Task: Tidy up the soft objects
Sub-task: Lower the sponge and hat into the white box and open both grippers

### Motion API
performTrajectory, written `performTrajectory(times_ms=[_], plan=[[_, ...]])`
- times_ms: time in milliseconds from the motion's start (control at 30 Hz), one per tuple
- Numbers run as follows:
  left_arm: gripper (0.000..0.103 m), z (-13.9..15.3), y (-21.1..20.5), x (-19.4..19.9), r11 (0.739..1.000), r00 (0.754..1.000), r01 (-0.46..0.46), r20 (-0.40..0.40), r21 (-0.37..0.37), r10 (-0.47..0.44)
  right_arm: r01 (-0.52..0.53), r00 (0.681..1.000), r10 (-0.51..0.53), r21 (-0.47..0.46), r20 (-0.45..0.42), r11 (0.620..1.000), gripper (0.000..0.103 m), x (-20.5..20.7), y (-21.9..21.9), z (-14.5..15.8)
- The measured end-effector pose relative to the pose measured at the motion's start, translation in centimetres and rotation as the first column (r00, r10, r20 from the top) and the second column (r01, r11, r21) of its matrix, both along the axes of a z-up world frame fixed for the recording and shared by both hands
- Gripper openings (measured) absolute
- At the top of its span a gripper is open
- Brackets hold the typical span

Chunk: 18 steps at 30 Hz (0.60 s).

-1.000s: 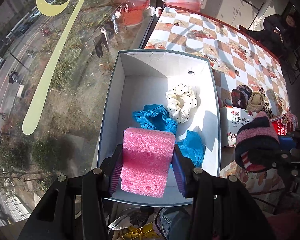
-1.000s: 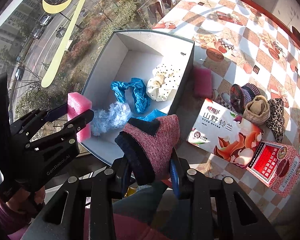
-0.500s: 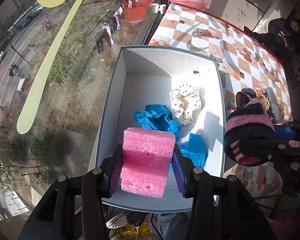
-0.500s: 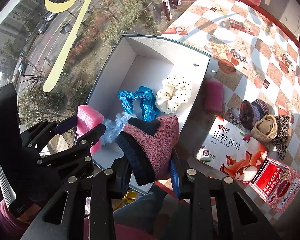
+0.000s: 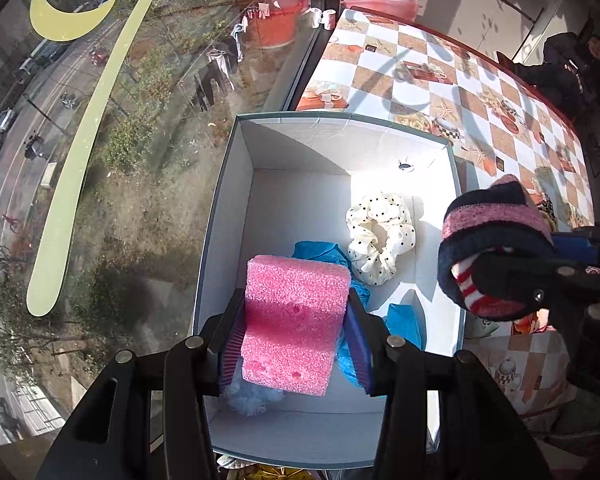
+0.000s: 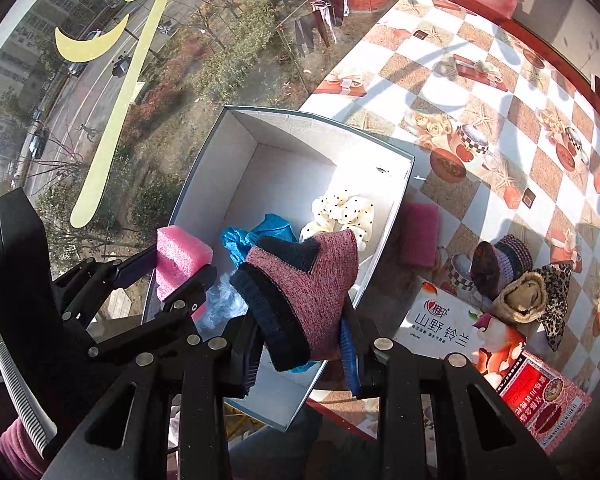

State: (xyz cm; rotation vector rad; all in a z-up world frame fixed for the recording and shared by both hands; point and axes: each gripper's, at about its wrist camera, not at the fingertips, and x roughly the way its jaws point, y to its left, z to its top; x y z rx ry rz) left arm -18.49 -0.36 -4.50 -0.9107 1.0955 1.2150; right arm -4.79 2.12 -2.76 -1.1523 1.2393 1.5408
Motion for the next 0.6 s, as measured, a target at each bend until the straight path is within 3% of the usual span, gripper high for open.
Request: performTrajectory(times_ms=[600], plan=[[0.05,-1.4,1.0,0.1,0.999,1.0,-0.024,-0.006,-0.036,0.024,-0.012,1.0,0.012,-0.021,0.009,1.0,0.034,-0.7,2.1,-1.3]])
